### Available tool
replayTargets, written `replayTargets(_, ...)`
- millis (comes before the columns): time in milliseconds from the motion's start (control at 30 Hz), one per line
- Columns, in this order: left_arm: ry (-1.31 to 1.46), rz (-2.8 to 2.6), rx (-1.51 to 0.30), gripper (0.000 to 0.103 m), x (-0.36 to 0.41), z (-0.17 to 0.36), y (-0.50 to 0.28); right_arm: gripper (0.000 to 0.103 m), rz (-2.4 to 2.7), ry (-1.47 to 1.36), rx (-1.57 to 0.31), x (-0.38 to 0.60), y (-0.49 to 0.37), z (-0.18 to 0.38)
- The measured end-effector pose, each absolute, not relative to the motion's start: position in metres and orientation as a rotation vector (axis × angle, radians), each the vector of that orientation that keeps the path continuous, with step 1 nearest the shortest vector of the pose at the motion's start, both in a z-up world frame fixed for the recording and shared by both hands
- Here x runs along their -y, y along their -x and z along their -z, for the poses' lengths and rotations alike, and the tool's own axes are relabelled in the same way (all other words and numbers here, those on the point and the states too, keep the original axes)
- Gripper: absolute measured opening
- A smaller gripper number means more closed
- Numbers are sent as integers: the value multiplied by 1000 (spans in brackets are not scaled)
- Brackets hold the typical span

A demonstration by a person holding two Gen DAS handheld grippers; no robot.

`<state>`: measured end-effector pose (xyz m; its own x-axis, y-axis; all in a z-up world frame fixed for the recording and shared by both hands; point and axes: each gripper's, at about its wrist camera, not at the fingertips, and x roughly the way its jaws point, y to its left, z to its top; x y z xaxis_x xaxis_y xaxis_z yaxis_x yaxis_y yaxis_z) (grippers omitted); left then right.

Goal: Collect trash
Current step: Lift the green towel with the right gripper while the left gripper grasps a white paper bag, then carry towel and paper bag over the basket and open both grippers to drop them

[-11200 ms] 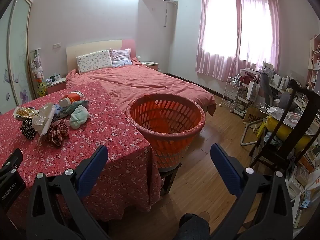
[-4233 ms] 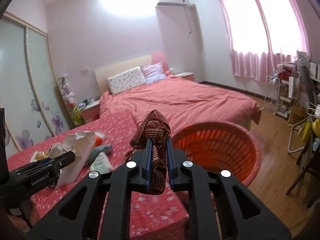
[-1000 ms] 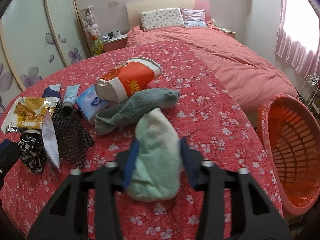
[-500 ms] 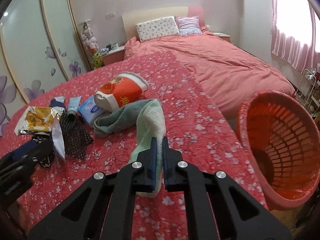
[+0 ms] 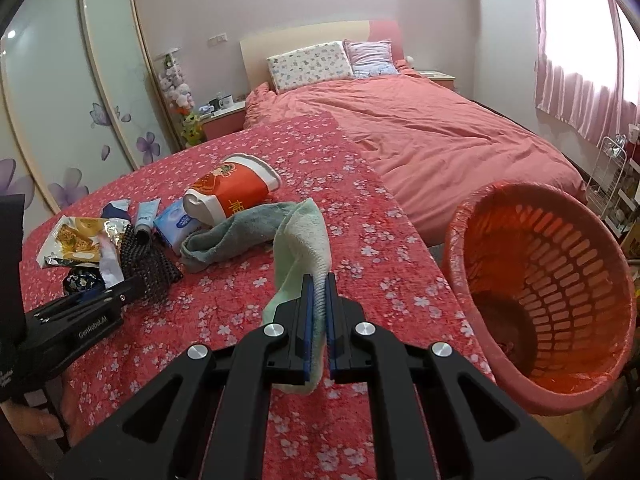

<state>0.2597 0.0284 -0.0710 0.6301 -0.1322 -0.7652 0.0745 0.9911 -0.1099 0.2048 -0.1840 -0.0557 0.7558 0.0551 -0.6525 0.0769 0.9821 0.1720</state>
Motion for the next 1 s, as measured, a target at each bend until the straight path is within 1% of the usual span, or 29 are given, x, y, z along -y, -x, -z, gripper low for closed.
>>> replayTargets(67, 91, 148, -872, 16, -30, 68, -258, 6, 16, -198, -706, 188, -201, 53)
replayTargets(300, 130, 223, -823, 10, -27, 52, -246, 6, 28, -221, -667, 201, -189, 43)
replayTargets(700, 118, 333, -741, 10, 0, 11, -219, 6, 49, -237, -588, 219, -168, 25)
replayTargets(1000, 101, 454, -716, 10, 45, -8, -210, 6, 104, -261, -504, 243, -149, 9)
